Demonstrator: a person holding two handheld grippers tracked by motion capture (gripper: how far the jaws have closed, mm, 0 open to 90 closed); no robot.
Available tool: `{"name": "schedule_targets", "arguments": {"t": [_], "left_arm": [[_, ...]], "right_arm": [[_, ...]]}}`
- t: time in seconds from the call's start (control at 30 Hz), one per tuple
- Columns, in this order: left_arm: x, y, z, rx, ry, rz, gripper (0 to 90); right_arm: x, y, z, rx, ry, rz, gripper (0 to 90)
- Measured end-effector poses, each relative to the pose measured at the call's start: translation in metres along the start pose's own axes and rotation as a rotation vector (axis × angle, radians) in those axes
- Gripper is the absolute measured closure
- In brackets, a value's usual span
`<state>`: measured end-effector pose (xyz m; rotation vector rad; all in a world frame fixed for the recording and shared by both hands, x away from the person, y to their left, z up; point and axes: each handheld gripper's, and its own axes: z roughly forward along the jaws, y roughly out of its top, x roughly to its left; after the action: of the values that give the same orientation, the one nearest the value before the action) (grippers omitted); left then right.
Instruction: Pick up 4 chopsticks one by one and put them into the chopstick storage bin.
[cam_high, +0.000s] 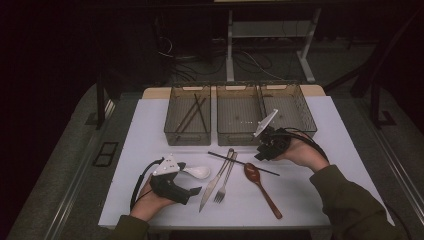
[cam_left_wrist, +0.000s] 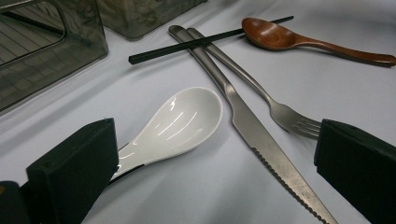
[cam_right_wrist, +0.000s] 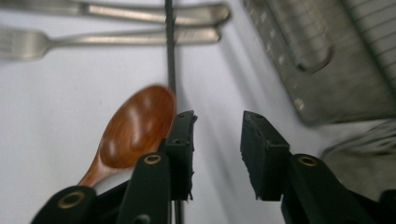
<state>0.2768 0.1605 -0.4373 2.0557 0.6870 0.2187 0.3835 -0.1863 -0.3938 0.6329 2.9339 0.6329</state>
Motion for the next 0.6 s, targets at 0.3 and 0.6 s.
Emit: {"name": "schedule_targets", "arguments": {"t": [0.3, 0.6], "left_arm": [[0.000, 0.000, 0.000, 0.002, -0.002, 0.001, 0.0], [0.000, 0.000, 0.000, 0.001, -0.004, 0.002, 0.0]], "right_arm": [[0.009, -0.003, 0.010, 0.114, 0.061, -0.039, 75.2], [0.013, 0.000, 0.023, 0.184, 0.079, -0.070, 78.0]]}}
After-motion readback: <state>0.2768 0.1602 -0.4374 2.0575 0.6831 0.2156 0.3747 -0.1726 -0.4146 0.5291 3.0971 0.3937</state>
